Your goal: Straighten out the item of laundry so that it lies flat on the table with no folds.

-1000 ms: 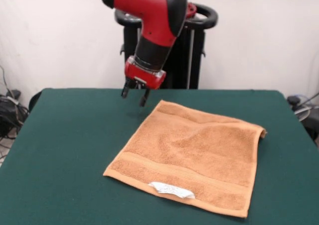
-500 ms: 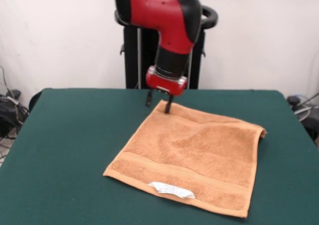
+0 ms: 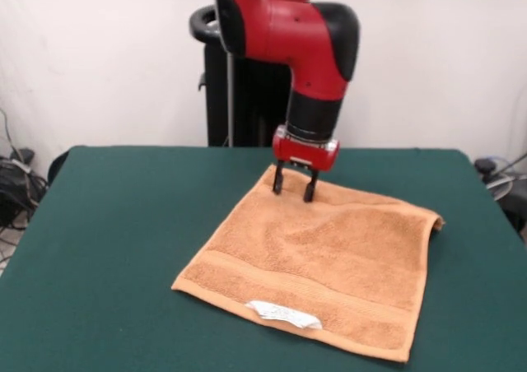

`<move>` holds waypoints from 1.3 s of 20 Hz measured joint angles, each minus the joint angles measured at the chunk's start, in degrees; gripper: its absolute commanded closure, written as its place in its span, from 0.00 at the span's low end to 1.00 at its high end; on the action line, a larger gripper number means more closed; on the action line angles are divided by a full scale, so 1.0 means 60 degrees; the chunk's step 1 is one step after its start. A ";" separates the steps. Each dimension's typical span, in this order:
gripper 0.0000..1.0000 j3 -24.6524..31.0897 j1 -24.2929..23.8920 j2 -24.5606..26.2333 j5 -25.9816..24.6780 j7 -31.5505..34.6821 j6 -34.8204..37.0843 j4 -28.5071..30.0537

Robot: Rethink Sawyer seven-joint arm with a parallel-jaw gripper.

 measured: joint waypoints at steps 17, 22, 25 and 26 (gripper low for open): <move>0.00 -0.2280 0.3265 0.1169 0.2020 0.0002 0.0121 -0.0618; 0.00 -0.2383 0.3297 0.1251 0.2020 0.0002 0.0119 -0.0678; 0.00 -0.2496 0.3276 0.1346 0.2021 0.0002 0.0117 -0.0722; 0.00 -0.2528 0.3260 0.1376 0.2020 0.0002 0.0115 -0.0736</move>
